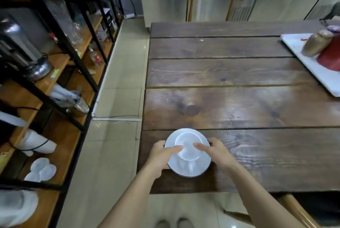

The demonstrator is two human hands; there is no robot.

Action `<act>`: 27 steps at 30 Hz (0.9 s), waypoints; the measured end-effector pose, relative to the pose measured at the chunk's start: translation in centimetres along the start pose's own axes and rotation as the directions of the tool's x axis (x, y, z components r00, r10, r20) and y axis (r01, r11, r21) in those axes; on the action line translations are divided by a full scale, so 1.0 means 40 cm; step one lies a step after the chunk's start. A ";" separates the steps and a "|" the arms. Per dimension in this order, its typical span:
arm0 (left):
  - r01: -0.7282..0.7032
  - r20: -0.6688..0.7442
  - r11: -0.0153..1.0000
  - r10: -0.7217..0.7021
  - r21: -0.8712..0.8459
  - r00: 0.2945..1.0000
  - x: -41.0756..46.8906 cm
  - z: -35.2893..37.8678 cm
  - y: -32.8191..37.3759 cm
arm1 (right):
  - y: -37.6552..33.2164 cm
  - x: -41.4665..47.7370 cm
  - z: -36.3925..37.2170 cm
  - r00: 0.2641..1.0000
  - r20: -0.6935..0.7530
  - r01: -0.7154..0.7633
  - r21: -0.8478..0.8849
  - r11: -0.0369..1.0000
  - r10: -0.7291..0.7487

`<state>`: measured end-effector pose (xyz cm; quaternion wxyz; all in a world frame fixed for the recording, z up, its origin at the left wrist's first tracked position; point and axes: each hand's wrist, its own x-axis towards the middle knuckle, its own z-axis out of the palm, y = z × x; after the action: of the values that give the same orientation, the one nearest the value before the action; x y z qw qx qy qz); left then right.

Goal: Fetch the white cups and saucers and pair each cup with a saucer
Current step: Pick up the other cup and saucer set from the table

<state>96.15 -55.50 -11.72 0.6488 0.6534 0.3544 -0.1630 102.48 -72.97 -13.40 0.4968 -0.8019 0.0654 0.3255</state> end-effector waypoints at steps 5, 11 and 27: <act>-0.036 -0.096 0.996 0.028 -0.084 0.995 -0.029 -0.015 -0.004 | -0.016 0.003 0.016 0.999 0.016 0.041 -0.028 0.999 -0.040; -0.120 -0.233 0.964 0.063 -0.239 0.970 -0.123 -0.080 -0.016 | -0.102 -0.031 0.071 0.970 0.099 0.226 -0.051 0.973 -0.220; -0.419 -0.608 0.849 0.153 -0.323 0.779 -0.586 -0.471 -0.264 | -0.263 -0.426 0.538 0.773 0.405 0.577 -0.130 0.806 -0.488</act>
<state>68.07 -44.21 -1.71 0.6635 0.5544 0.4498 0.2239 83.85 -53.41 -1.80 0.4685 -0.7707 -0.2973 0.3134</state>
